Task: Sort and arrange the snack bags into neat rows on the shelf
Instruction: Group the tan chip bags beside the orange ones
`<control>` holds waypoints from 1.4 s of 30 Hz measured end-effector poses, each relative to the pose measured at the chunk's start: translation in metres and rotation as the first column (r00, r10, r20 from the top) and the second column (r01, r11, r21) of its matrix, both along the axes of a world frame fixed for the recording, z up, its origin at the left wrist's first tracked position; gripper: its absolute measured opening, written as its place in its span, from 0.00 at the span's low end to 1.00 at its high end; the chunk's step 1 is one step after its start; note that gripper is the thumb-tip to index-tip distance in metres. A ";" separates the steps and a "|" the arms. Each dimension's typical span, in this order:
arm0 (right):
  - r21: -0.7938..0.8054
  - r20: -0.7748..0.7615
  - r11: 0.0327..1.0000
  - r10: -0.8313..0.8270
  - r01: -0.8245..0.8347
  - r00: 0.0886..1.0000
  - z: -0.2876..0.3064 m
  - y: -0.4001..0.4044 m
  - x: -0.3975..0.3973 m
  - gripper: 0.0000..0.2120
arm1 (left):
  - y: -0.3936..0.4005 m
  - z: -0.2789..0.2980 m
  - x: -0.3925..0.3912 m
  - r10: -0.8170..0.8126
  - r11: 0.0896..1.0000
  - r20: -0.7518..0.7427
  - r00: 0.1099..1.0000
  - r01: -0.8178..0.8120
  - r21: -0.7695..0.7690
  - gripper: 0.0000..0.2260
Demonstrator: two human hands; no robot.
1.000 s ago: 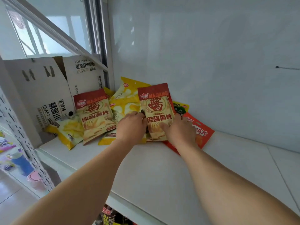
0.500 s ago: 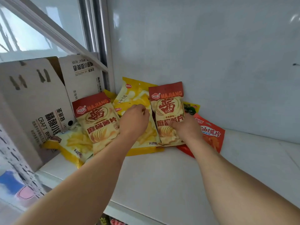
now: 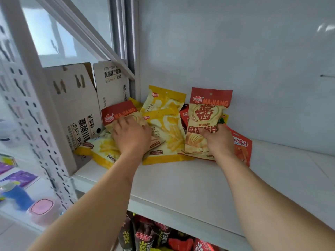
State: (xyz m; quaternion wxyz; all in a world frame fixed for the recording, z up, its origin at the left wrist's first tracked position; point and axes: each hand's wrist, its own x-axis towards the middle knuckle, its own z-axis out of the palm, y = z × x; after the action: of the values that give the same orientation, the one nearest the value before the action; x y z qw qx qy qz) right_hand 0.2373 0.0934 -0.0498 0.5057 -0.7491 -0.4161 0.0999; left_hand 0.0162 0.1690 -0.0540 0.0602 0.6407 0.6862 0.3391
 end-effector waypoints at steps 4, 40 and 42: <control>-0.004 -0.016 1.000 0.031 -0.031 0.999 -0.007 -0.013 -0.005 0.15 | -0.002 -0.014 -0.023 0.097 0.970 -0.046 0.994 -0.104 -0.219 0.49; 0.052 -0.257 0.995 -0.065 0.081 0.964 -0.018 -0.170 0.008 0.08 | -0.069 0.039 0.048 -0.090 0.821 0.973 0.211 0.569 -0.047 0.09; 0.063 -0.251 0.990 -0.109 0.128 0.962 -0.017 -0.193 0.020 0.09 | -0.084 0.039 0.072 -0.126 0.790 0.962 0.241 0.611 -0.050 0.08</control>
State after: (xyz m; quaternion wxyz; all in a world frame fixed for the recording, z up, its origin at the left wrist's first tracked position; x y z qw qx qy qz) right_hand 0.2574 -0.1001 -0.0663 0.5877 -0.7340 -0.3079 0.1453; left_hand 0.0882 0.0848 -0.0149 0.6538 0.4475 0.4030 0.4582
